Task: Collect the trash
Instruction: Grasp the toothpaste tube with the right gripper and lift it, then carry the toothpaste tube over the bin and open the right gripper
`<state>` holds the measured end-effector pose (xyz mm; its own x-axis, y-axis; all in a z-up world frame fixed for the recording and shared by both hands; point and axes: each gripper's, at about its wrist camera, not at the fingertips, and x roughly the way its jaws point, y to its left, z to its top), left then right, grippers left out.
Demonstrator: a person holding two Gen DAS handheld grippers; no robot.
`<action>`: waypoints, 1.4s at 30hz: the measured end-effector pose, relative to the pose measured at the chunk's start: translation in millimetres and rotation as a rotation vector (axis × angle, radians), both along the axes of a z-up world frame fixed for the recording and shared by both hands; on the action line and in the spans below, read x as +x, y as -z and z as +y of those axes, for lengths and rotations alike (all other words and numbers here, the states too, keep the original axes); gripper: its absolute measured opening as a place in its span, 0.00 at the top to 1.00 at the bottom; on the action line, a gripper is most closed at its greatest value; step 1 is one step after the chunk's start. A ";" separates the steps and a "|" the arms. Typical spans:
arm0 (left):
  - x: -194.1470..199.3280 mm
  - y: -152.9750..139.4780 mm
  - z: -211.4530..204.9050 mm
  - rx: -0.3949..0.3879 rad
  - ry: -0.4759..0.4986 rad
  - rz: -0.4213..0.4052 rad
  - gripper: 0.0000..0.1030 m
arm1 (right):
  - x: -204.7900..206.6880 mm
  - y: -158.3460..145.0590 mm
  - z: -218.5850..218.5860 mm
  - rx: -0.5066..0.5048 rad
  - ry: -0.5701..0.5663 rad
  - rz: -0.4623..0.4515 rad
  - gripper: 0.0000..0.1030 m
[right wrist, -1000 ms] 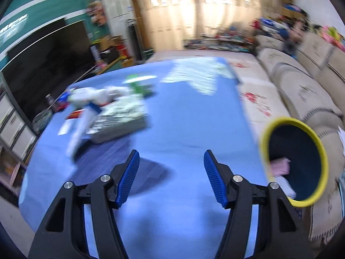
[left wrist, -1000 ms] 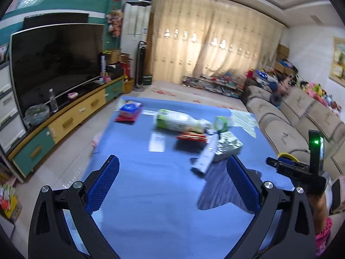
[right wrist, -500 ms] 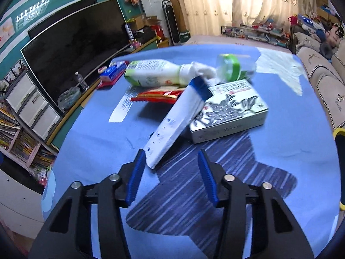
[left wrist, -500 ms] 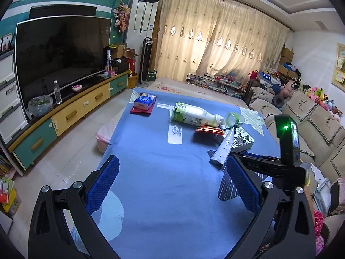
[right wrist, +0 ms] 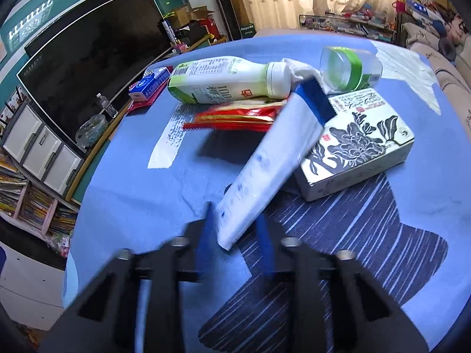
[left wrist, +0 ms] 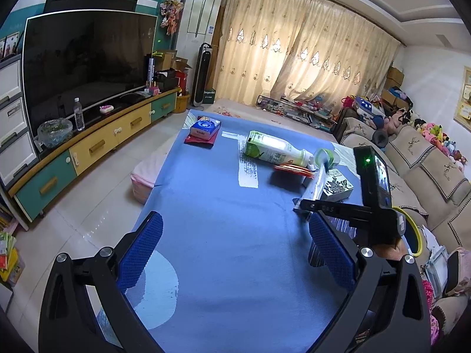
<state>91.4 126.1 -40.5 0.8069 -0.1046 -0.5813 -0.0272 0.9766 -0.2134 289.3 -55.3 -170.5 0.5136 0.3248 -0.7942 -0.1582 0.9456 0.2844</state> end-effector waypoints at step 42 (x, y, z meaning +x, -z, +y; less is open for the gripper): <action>83.4 20.7 -158.5 0.059 0.291 0.104 0.05 | -76.1 31.5 -398.3 -0.191 0.674 0.012 0.76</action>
<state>174.7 -32.4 -61.2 0.6838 -0.2859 -0.6713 0.2363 0.9572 -0.1669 213.2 -453.6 -202.0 0.5447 -0.2069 -0.8127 0.4823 0.8701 0.1018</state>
